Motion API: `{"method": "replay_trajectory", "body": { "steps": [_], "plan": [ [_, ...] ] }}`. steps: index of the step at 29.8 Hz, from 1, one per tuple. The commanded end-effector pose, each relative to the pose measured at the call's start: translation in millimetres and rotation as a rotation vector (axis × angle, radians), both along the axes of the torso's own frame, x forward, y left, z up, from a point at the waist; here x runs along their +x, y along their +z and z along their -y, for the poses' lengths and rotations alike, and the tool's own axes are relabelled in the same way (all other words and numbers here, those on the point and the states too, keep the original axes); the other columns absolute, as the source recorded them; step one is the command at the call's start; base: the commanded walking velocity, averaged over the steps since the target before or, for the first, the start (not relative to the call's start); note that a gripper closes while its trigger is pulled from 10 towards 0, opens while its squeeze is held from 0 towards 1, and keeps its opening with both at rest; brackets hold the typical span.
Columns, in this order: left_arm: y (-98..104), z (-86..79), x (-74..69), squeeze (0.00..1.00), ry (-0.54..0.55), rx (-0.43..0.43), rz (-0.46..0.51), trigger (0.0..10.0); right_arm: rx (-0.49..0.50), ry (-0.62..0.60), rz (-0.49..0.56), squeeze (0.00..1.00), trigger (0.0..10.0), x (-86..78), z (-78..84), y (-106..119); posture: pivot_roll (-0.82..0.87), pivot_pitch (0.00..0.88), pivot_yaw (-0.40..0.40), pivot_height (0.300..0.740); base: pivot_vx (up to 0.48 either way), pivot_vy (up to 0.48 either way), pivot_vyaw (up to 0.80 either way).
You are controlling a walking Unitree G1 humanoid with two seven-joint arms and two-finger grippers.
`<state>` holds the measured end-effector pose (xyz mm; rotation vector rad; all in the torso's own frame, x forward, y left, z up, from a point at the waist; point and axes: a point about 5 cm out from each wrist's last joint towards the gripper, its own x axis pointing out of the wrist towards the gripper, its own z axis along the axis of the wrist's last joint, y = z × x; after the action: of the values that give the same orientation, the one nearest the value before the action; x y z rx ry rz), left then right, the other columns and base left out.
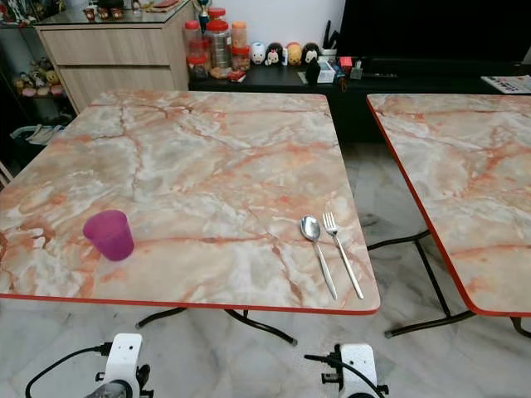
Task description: Setting the table
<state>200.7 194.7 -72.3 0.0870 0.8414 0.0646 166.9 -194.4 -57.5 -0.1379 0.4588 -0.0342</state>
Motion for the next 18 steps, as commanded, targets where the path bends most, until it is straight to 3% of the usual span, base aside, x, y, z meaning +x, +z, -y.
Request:
{"method": "replay_trajectory", "body": {
  "steps": [1, 6, 18],
  "plan": [
    [0, -2.9, -1.6, 0.0, -0.009, 0.011, -0.006, 10.0, -0.024, 0.024, 0.051, 0.0, 10.0, 4.0, 2.1, 7, -0.03, 0.0, 0.013, 0.74, 0.0, 0.0, 0.0],
    [-1, -4.2, -2.7, 0.0, -0.008, 0.013, -0.008, 10.0, -0.043, 0.028, 0.119, 0.0, 10.0, 3.4, 8.6, 19, -0.04, 0.0, 0.013, 0.74, 0.0, 0.0, 0.0],
    [-3, -6.2, -7.4, 0.0, -0.018, 0.016, -0.019, 10.0, -0.047, -0.029, 0.201, 0.0, 10.0, -19.8, 7.2, 41, -0.06, 0.0, 0.028, 0.74, 0.0, 0.0, 0.0]
  ]
}}
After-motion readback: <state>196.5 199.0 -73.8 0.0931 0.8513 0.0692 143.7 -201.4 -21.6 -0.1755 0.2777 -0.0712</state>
